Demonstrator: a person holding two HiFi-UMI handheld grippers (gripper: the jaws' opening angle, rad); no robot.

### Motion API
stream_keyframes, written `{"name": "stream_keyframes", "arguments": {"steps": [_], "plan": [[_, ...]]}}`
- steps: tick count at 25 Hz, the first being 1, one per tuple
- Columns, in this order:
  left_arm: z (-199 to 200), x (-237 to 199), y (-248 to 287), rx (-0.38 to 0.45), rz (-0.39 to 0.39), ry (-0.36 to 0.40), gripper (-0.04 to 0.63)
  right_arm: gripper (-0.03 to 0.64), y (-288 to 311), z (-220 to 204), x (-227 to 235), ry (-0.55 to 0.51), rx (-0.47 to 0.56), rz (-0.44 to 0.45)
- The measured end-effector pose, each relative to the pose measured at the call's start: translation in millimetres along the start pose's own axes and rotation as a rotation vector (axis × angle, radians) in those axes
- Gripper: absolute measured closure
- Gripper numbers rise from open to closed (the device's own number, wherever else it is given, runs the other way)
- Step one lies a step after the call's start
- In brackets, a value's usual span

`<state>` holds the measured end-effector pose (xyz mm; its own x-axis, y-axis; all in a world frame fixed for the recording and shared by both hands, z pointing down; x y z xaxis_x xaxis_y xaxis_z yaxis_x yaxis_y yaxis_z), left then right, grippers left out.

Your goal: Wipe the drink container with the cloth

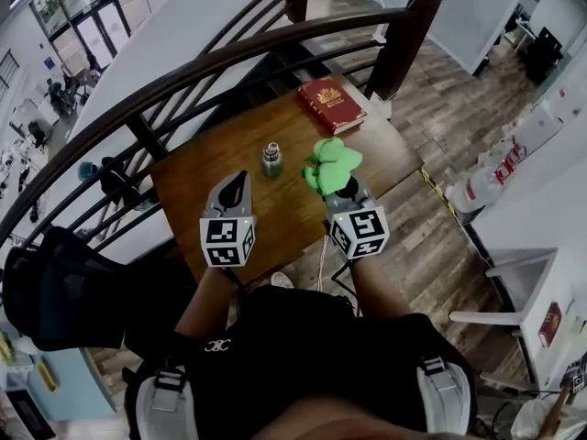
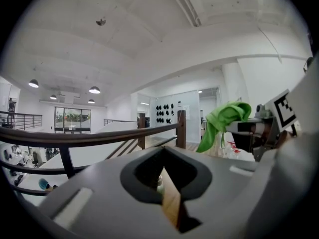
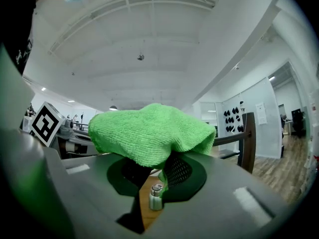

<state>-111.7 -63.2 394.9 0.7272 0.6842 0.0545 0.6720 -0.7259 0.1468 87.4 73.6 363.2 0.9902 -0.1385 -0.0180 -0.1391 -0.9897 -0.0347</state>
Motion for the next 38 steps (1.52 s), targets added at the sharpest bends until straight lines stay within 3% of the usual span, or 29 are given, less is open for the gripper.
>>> {"name": "stream_keyframes", "arguments": {"steps": [7, 15, 20, 28, 34, 38], "plan": [[-2, -13, 63, -0.037, 0.026, -0.021, 0.54, 0.568, 58, -11, 46, 0.02, -0.037, 0.056], [0, -9, 89, -0.102, 0.095, -0.053, 0.54, 0.568, 97, -14, 84, 0.061, -0.093, 0.162], [-5, -16, 92, -0.128, 0.233, -0.042, 0.54, 0.567, 136, -23, 95, 0.069, -0.141, 0.319], [-21, 8, 115, -0.198, 0.436, -0.102, 0.54, 0.568, 173, -29, 131, 0.053, -0.129, 0.559], [-26, 28, 128, -0.235, 0.533, -0.127, 0.54, 0.567, 189, -44, 166, 0.077, -0.146, 0.65], [-31, 39, 130, -0.253, 0.53, -0.146, 0.538, 0.568, 198, -57, 179, 0.093, -0.165, 0.679]]}}
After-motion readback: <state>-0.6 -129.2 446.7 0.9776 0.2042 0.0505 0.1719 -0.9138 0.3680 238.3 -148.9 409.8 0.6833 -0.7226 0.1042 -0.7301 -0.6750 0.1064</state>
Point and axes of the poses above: the fingertips, and each gripper's own axes: y forward along the fingers, x to its right, z out of its top, the point moved 8 cm from there along -y, backward along the fingers, and after that the axes turned 13 degrees about z, right-handed, at the moved point
